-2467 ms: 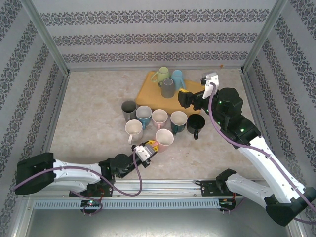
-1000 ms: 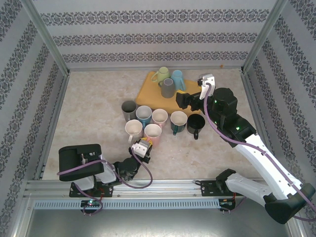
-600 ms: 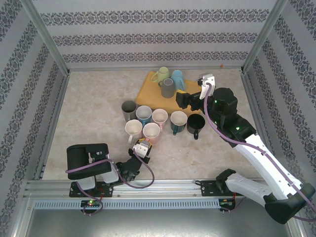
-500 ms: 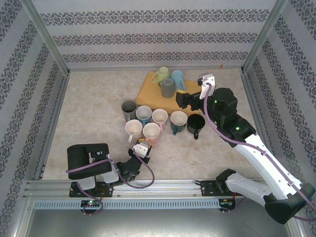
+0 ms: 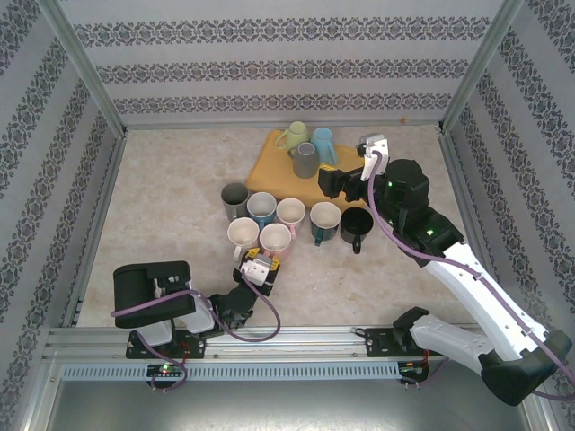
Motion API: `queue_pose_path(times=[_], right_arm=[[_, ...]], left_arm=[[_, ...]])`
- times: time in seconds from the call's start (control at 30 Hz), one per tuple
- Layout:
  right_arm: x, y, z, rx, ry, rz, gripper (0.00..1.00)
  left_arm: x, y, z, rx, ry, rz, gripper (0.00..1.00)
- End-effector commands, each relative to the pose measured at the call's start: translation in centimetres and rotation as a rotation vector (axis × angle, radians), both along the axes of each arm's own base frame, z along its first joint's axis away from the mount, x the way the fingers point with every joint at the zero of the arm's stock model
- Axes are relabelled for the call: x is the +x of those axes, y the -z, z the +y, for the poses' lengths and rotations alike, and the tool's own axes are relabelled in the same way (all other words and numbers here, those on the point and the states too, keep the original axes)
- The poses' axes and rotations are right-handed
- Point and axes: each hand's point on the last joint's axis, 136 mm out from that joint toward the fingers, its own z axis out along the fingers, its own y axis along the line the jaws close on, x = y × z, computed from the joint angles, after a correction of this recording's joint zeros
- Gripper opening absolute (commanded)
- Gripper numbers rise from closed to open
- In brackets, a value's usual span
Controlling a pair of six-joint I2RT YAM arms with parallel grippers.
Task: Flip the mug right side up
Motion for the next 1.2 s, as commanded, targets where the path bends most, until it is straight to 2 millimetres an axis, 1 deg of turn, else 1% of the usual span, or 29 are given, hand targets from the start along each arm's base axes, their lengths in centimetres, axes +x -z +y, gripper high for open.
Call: queue_pose_path(times=[0.0,0.1,0.2,0.27,0.43,0.5,0.57,0.67,0.7,0.77,0.87,0.9,0.97,1.03,1.07,1.17], right_arm=[[-0.1,-0.3,-0.2,-0.001,-0.007,-0.011,0.98],[-0.2,-0.1,-0.2,-0.002,-0.008,-0.005,0.98],[-0.3,-0.2,-0.3,0.000,-0.008,-0.005,0.98],[-0.3,-0.2,-0.2,0.000,-0.011,-0.004,0.98],[0.1,-0.1,-0.1,-0.004,-0.007,0.015,0.98],[0.5,0.1,0.0,-0.012,0.001,0.034,0.98],[1.4,0.4,0.1,-0.022,0.019,0.058,0.98],[3.7,1.5,0.1,-0.028,0.044,0.116,0.97],[4.5,1.9,0.0,-0.031,0.055,0.130,0.95],[6.9,3.5,-0.5,-0.067,0.095,0.180,0.93],[10.5,6.0,-1.5,-0.109,0.159,0.271,0.93],[11.5,6.4,-1.6,-0.116,0.169,0.297,0.92],[13.6,7.3,-1.6,-0.136,0.180,0.342,0.93],[15.6,8.0,-1.5,-0.178,0.179,0.367,0.97],[16.8,8.4,-1.5,-0.203,0.181,0.373,0.98],[20.2,9.7,-2.4,-0.250,0.220,0.398,0.98]], left_arm=[[-0.3,-0.7,-0.1,-0.011,0.023,-0.011,0.50],[-0.4,-1.5,0.2,-0.016,0.026,-0.027,0.50],[-0.6,-2.6,0.6,-0.026,0.029,-0.051,0.49],[-0.7,-3.6,0.7,-0.045,0.034,-0.067,0.49],[-1.3,-6.4,-0.4,-0.029,0.099,-0.072,0.48],[-1.4,-7.8,-0.4,-0.020,0.109,-0.057,0.48],[-1.5,-9.3,-0.3,0.012,0.112,-0.029,0.48],[-0.8,-12.1,0.3,0.021,0.083,0.061,0.49],[-0.4,-12.8,0.8,0.001,0.057,0.088,0.51],[0.7,-14.5,1.9,-0.063,0.008,0.172,0.55],[2.6,-15.5,3.1,-0.109,-0.002,0.340,0.59],[3.2,-15.5,3.4,-0.108,-0.005,0.394,0.60],[4.1,-16.3,3.8,-0.094,0.004,0.472,0.61],[4.7,-17.1,3.8,-0.049,0.025,0.505,0.64],[5.1,-17.5,4.0,-0.021,0.025,0.513,0.67],[6.3,-17.9,5.1,0.057,0.010,0.540,0.68]])
